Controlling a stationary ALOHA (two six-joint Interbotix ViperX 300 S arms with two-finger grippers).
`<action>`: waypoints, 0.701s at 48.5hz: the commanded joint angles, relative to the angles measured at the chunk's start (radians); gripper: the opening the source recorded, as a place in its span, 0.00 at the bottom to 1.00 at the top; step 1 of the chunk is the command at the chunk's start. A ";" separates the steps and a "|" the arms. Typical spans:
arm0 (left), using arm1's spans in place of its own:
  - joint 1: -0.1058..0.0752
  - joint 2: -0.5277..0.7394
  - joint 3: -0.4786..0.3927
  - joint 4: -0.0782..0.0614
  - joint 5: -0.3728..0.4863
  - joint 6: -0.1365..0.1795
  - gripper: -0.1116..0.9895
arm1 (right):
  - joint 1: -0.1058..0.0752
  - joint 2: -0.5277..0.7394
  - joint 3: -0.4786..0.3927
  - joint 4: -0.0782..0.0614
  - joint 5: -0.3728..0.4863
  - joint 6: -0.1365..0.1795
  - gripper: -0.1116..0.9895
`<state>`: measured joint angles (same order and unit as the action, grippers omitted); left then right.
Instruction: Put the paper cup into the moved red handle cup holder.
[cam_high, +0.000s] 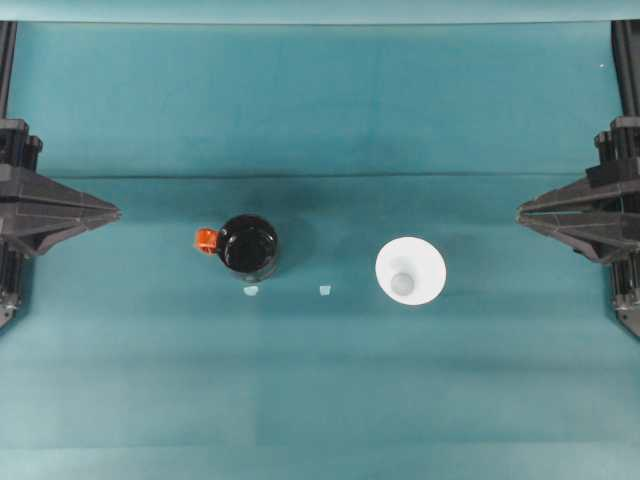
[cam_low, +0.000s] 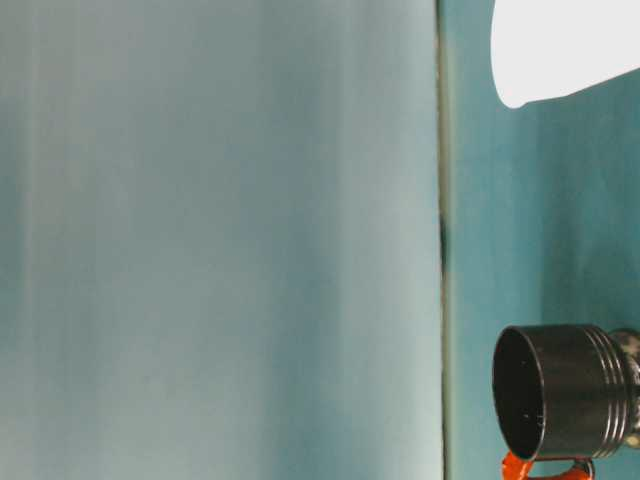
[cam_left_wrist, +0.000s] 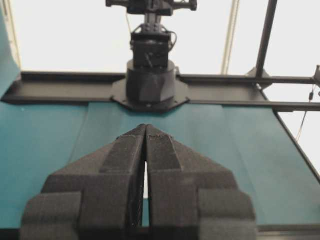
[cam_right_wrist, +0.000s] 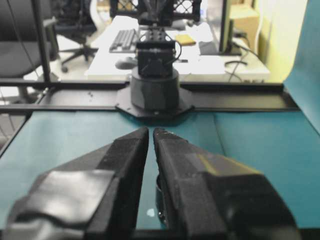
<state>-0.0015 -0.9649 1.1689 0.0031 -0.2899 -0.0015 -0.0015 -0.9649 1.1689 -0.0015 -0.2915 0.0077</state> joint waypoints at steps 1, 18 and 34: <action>-0.017 0.028 -0.055 0.011 0.069 -0.020 0.13 | 0.015 0.008 -0.015 0.011 -0.006 0.015 0.10; -0.011 0.172 -0.225 0.012 0.454 -0.017 0.13 | 0.018 0.018 -0.084 0.120 0.281 0.138 0.02; 0.048 0.322 -0.322 0.020 0.690 -0.012 0.13 | 0.002 0.020 -0.138 0.120 0.560 0.138 0.02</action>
<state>0.0261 -0.6642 0.8928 0.0184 0.3636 -0.0153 0.0077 -0.9526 1.0584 0.1150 0.2362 0.1396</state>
